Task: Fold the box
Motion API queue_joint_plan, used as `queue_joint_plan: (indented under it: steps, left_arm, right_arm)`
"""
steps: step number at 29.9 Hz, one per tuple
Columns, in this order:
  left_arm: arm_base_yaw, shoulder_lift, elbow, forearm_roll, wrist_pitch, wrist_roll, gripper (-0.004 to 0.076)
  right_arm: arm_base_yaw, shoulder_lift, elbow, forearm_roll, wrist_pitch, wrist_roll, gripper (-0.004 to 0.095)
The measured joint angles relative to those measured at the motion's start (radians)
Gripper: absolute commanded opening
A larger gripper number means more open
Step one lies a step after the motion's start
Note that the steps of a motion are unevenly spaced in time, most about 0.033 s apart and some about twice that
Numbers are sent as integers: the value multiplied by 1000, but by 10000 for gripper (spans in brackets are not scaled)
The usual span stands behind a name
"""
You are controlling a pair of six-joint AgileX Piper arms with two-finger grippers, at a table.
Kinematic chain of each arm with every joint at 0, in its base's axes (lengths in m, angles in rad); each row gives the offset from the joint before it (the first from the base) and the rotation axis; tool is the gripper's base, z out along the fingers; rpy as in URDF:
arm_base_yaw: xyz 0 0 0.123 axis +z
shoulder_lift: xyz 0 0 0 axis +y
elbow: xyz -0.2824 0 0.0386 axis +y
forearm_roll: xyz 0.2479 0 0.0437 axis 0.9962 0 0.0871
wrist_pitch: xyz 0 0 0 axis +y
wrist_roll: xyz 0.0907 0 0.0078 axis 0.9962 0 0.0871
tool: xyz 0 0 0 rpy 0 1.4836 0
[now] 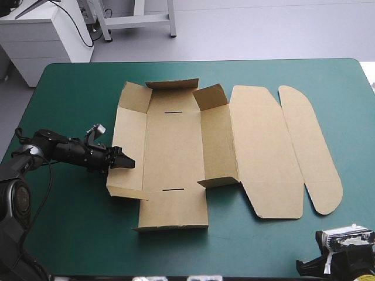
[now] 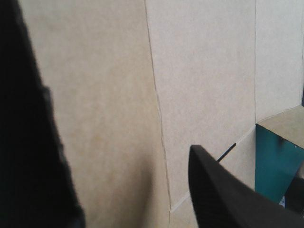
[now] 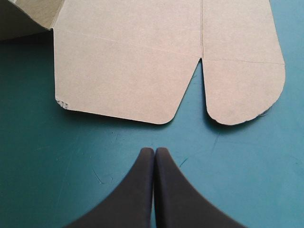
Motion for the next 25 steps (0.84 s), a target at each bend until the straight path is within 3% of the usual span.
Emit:
queue_joint_plan:
  steps: [5, 11, 16, 25]
  left_arm:
    - [0, 1, 0, -1, -22, -5, -7]
    - [-1, 1, 0, -26, -13, -24, -8]
    - [-1, 1, 0, -74, 14, 101, -8]
    - [-24, -11, -33, -85, 30, 173, -8]
  right_arm:
    - [0, 0, 0, 0, 0, 0, -20]
    - [0, 0, 0, 0, 0, 0, -20]
    - [0, 0, 0, 0, 0, 0, -20]
    - [0, 0, 0, 0, 0, 0, -20]
